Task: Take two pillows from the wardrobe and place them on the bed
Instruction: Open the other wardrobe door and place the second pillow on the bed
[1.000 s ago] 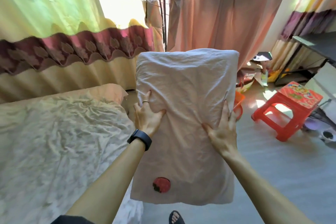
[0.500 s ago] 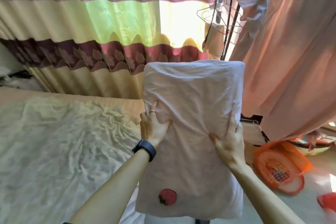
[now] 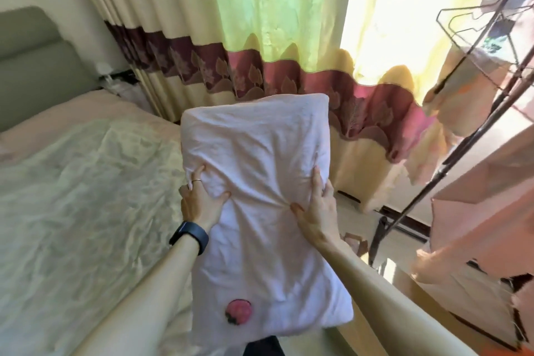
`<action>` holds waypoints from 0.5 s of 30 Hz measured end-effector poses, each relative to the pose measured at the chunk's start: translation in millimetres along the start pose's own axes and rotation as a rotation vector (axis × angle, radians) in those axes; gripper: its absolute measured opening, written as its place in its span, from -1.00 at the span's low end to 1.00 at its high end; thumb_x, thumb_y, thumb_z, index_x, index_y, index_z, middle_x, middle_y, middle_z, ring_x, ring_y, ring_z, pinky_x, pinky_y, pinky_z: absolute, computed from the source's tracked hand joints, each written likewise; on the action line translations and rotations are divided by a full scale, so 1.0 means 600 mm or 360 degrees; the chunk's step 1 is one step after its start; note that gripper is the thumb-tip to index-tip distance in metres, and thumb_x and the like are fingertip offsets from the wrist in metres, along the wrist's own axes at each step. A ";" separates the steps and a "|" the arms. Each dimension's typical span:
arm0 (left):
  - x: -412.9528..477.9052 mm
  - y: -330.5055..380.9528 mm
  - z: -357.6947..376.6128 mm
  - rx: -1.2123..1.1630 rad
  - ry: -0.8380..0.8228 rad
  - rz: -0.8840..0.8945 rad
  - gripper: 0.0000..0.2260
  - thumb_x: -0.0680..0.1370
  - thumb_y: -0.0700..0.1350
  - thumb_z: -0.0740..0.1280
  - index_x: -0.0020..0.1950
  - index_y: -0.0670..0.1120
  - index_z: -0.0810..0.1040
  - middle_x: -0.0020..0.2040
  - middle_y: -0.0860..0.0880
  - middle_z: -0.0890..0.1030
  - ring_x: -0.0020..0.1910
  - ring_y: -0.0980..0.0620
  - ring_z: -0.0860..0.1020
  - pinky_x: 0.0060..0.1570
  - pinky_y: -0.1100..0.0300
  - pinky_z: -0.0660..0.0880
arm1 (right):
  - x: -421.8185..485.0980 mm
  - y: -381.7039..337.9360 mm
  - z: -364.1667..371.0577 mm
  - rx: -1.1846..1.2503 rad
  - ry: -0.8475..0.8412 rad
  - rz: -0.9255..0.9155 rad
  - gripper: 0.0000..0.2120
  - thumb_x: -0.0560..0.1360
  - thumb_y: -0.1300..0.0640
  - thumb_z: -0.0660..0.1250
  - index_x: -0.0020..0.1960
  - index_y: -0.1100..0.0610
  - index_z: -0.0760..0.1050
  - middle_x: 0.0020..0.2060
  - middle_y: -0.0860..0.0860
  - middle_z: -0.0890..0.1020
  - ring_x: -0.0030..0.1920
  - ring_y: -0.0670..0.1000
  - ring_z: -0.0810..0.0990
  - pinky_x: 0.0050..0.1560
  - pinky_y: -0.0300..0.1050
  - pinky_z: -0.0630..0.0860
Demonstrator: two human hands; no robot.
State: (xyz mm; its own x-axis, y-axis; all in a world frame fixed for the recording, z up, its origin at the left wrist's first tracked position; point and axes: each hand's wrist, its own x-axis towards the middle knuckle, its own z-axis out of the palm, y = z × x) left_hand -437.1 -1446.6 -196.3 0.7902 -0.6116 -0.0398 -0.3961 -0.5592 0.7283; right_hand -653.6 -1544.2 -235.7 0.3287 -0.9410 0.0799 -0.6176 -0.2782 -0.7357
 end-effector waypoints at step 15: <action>0.477 0.090 0.144 -0.0106 0.0107 -0.0358 -0.28 0.41 0.00 0.57 0.47 0.16 0.29 0.28 -0.23 0.37 0.07 -0.31 0.54 0.00 0.11 0.39 | 0.536 -0.018 0.151 -0.0017 -0.0246 -0.0078 -0.03 0.45 0.12 0.45 0.61 -0.08 -0.14 0.52 0.20 0.17 0.42 0.29 0.33 0.39 0.14 0.36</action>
State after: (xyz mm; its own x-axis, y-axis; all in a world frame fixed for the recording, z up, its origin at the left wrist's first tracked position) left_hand -273.0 -1700.1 -227.7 0.8852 -0.4360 -0.1624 -0.1765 -0.6377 0.7498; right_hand -476.7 -1826.6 -262.9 0.4643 -0.8856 0.0105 -0.6054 -0.3260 -0.7261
